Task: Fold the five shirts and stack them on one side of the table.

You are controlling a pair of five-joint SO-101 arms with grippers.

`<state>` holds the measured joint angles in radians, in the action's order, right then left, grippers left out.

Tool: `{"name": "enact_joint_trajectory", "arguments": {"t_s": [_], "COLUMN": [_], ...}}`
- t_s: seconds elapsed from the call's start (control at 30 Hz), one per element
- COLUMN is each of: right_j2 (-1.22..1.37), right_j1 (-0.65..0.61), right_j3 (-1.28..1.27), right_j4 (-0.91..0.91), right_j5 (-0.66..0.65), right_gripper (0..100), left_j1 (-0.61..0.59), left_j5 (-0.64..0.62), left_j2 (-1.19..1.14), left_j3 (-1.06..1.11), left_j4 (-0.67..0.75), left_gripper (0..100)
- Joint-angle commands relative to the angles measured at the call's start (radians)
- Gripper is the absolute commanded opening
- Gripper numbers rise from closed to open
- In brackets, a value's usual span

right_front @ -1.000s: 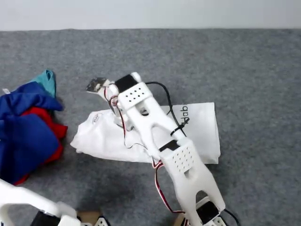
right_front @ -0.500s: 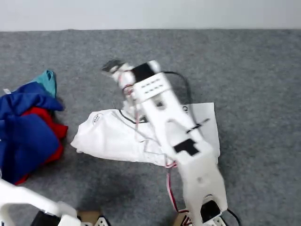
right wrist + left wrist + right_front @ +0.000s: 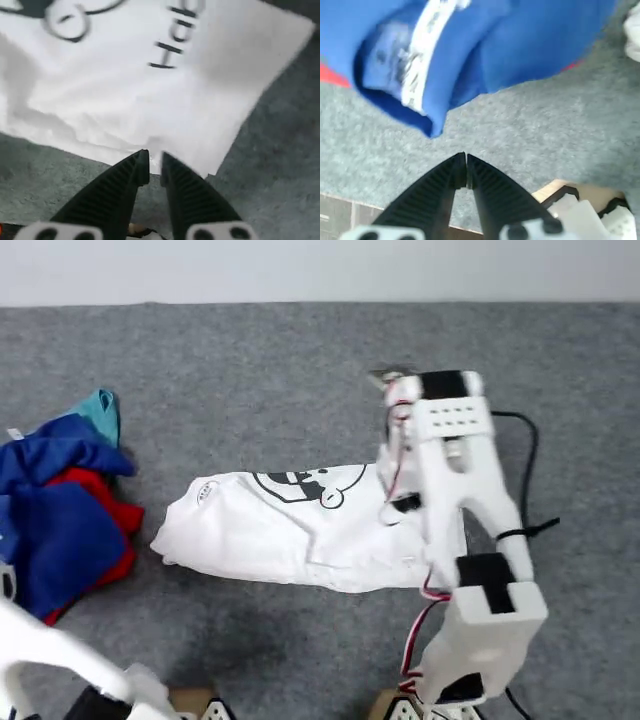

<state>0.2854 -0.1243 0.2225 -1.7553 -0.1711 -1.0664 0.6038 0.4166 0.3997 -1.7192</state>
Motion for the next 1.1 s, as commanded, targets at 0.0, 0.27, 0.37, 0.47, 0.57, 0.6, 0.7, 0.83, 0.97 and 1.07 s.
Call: {"name": "enact_joint_trajectory", "arguments": {"t_s": [0.0, 0.27, 0.37, 0.47, 0.57, 0.6, 0.7, 0.83, 0.97, 1.07], "right_j2": [0.038, 0.188, 0.231, 0.28, 0.332, 0.349, 0.394, 0.421, 0.403, 0.361], "right_j1": [0.062, 0.096, 0.12, 0.145, 0.147, 0.143, 0.128, 0.116, 0.131, 0.159], "right_j3": [0.005, 0.009, 0.009, 0.009, 0.009, 0.009, 0.011, 0.011, 0.009, 0.011], "right_j4": [-0.019, 0.071, 0.12, 0.165, 0.188, 0.189, 0.191, 0.179, 0.171, 0.156], "right_j5": [0.068, 0.11, 0.11, 0.11, 0.109, 0.109, 0.109, 0.109, 0.1, 0.074], "right_gripper": [21.9, 27.0, 27.0, 27.0, 26.9, 26.3, 20.3, 6.3, 1.0, 1.1], "left_j1": [0.057, 0.137, 0.155, 0.158, 0.158, 0.158, 0.158, 0.158, 0.158, 0.158], "left_j5": [-0.028, -0.029, -0.029, -0.029, -0.029, -0.029, -0.029, -0.029, -0.029, -0.029], "left_j2": [0.034, 0.032, 0.032, 0.032, 0.032, 0.032, 0.032, 0.032, 0.032, 0.032], "left_j3": [-0.036, -0.038, -0.038, -0.036, -0.035, -0.035, -0.035, -0.035, -0.035, -0.035], "left_j4": [-0.034, -0.034, -0.034, -0.034, -0.034, -0.034, -0.034, -0.034, -0.034, -0.034], "left_gripper": [1, 1, 1, 1, 1, 1, 1, 1, 1, 1]}}
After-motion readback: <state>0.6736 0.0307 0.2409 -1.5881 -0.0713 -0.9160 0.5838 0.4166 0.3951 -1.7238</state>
